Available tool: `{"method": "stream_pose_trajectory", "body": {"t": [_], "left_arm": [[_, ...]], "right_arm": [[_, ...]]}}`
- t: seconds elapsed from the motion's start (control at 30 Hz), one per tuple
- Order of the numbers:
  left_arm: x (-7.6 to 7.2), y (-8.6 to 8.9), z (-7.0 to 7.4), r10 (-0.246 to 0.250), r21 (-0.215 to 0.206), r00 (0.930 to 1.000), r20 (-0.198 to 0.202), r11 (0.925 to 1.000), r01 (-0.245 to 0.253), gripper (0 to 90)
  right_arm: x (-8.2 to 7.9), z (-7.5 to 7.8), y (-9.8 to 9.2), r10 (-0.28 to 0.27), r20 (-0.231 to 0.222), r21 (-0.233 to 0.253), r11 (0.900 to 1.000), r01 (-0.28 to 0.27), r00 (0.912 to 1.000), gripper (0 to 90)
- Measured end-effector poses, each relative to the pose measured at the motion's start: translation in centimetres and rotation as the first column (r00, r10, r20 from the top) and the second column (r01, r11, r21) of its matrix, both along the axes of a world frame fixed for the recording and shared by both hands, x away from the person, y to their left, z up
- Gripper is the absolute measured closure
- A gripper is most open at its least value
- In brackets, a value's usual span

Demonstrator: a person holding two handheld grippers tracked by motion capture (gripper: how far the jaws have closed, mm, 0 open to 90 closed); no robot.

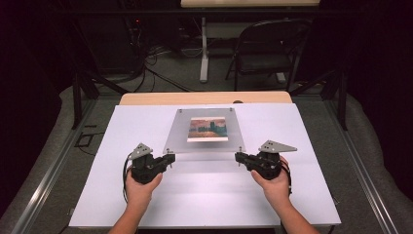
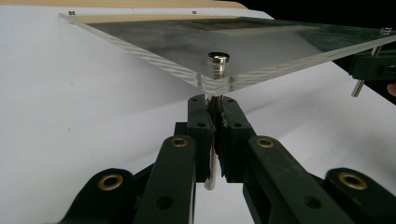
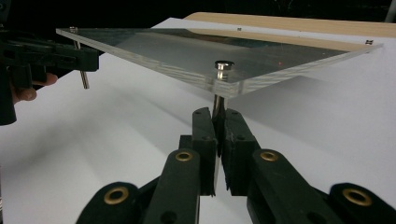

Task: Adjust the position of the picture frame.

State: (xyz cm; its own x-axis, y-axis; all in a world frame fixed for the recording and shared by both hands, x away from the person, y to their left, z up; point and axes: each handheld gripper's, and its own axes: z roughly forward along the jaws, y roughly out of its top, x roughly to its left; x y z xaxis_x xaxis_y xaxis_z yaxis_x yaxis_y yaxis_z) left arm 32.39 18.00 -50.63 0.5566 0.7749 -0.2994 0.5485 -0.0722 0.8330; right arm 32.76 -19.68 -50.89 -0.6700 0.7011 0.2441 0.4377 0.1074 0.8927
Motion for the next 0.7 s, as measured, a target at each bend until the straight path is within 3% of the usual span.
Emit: {"method": "stream_pose_trajectory", "body": {"t": [0.37, 0.7], "left_arm": [[1.6, -0.7, -0.4, -0.001, 0.008, 1.0000, -0.001, 1.0000, 0.001, 84.6], [1.8, -0.9, -2.8, -0.008, 0.045, 0.9993, -0.037, 0.9989, 0.010, 84.0]], "right_arm": [[1.7, -0.1, -0.2, -0.059, -0.024, -0.012, 0.998, 0.058, 0.9980, 85.8], [1.7, -2.2, 0.2, -0.070, -0.047, -0.080, 0.995, 0.066, 0.9964, 85.6]]}}
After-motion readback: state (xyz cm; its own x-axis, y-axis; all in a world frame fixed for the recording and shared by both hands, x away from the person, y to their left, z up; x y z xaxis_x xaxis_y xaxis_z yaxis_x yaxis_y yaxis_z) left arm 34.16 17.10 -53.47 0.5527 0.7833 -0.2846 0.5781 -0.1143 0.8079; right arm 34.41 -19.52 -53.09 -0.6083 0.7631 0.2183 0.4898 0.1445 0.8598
